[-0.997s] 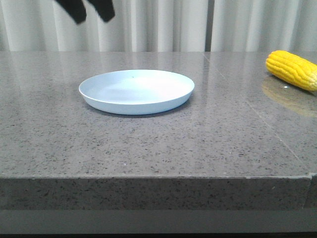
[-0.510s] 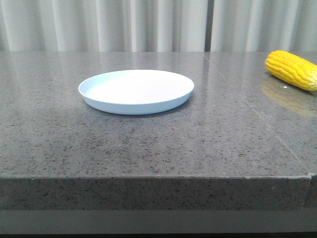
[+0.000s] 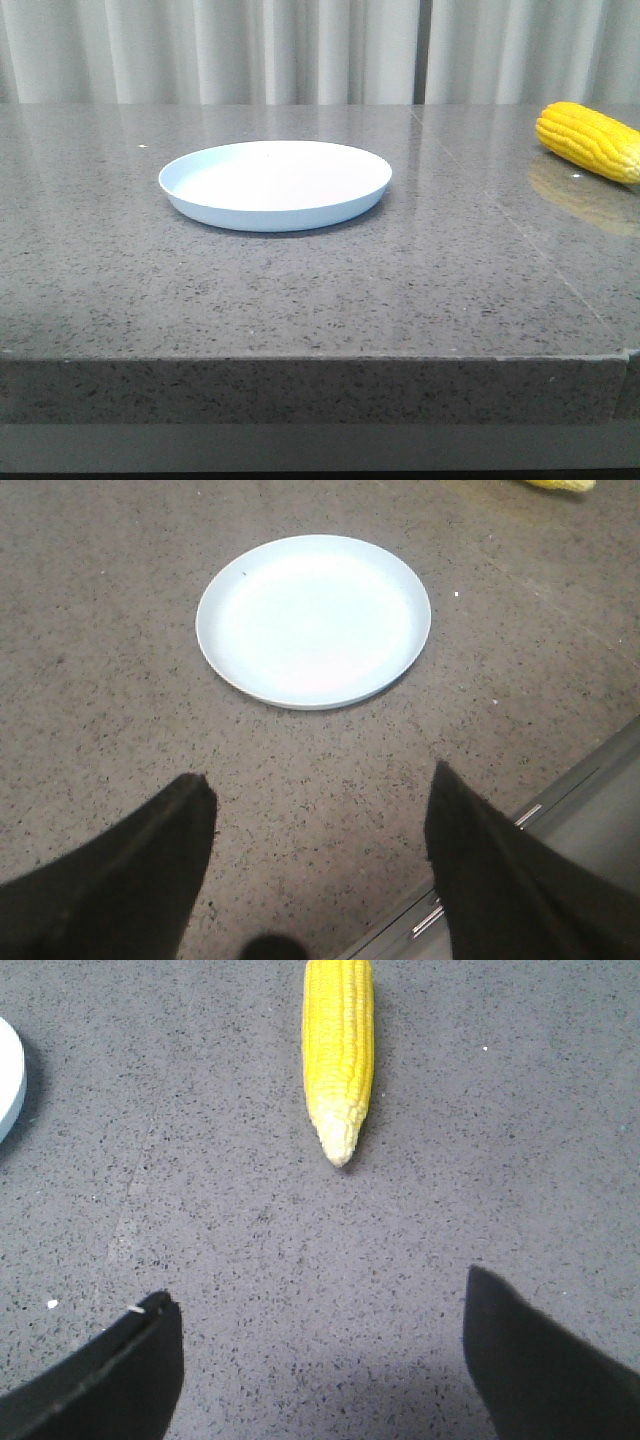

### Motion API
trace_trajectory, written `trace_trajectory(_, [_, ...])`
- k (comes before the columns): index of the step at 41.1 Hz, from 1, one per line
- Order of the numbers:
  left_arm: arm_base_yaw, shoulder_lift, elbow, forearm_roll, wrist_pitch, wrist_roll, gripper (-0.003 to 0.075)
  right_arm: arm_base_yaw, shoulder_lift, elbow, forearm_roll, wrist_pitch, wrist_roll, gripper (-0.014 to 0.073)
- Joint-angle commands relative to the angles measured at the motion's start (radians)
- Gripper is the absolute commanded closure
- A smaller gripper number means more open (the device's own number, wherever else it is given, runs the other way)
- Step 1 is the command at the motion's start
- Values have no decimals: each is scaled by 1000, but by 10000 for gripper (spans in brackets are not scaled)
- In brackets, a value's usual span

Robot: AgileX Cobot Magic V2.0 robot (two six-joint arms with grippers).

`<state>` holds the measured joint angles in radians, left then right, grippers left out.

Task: Place corn on plate with both arms
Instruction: 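Release the plate and raise the left gripper away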

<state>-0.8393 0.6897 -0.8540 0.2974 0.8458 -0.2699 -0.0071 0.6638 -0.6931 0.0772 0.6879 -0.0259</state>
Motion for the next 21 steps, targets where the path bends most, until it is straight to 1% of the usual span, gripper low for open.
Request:
trace_trajectory(1, [-8,-64,20,16,-80,-19,281,-5,7,-25,-2,-70,-8,-8])
trace_trajectory(6, [-8,-113,60,16,-78,-19,283,-5,7,-25,-2,-70,-8,-8])
trace_trajectory(21, [-8,-117,67,28,-78,-19,283,-5,7,-25,-2,-70,-8,-8])
